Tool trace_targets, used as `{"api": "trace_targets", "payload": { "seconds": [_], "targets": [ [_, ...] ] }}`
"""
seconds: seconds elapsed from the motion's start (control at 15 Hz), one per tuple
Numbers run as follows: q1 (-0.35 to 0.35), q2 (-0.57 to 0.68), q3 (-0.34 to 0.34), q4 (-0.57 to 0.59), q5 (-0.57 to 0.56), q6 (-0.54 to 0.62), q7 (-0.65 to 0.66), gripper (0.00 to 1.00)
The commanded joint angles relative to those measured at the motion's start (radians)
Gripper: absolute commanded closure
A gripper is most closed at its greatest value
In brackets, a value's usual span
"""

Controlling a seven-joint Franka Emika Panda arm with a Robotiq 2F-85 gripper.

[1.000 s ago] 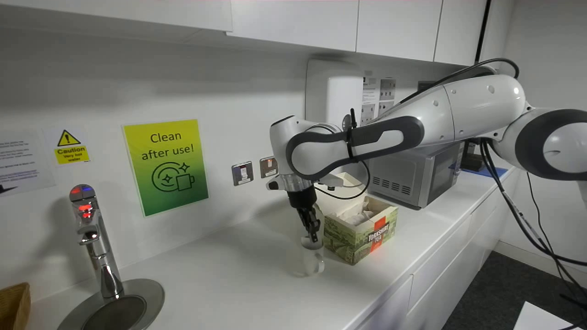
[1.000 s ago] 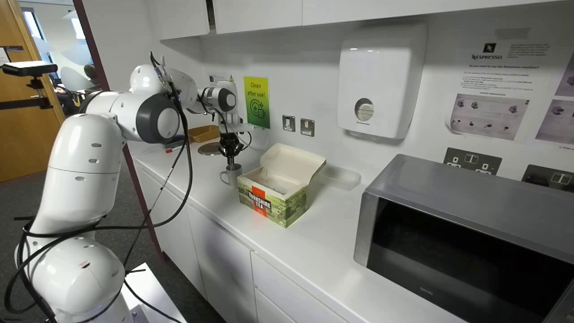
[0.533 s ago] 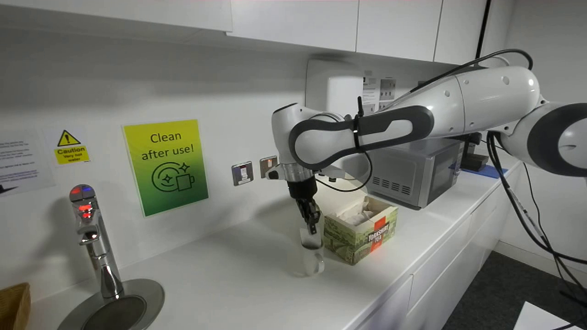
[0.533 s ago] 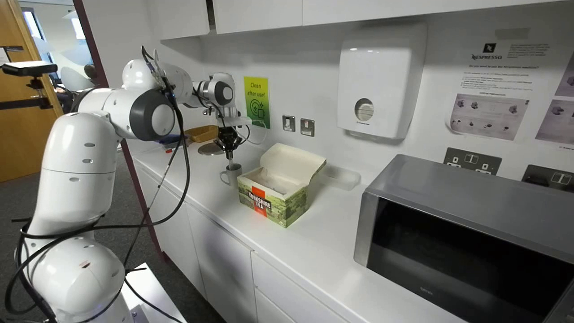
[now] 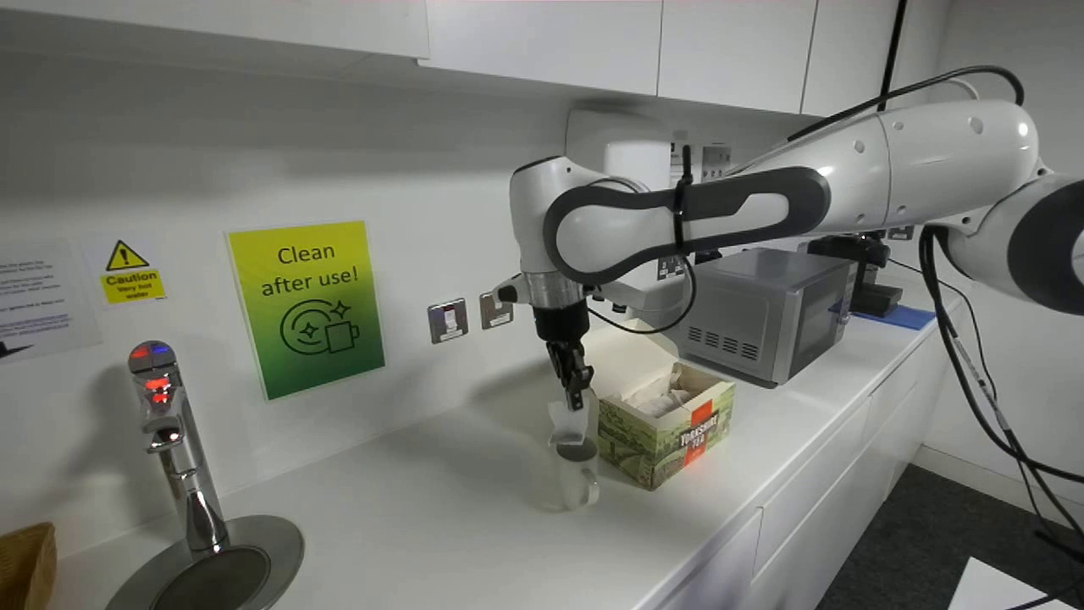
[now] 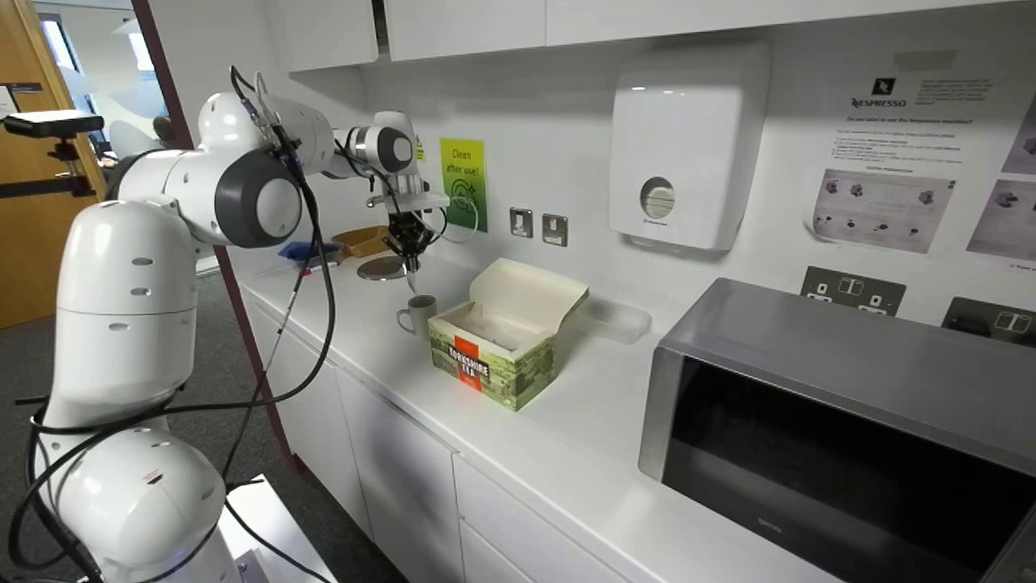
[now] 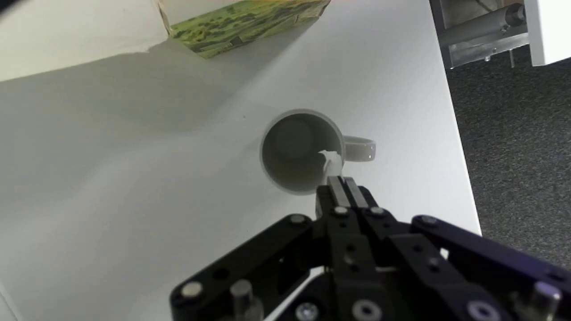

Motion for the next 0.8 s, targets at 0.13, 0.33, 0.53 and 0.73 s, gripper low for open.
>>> {"api": "trace_targets", "payload": {
  "seconds": [0.13,0.33,0.53,0.73],
  "targets": [
    [-0.028,-0.109,-0.006,-0.064,0.028,0.038,0.014,1.0],
    [-0.048,-0.155,-0.021,-0.096,0.046,0.055,0.039,1.0],
    [-0.081,-0.197,-0.039,-0.126,0.078,0.071,0.064,1.0],
    [-0.116,-0.234,-0.065,-0.163,0.111,0.1,0.086,1.0]
  ]
}}
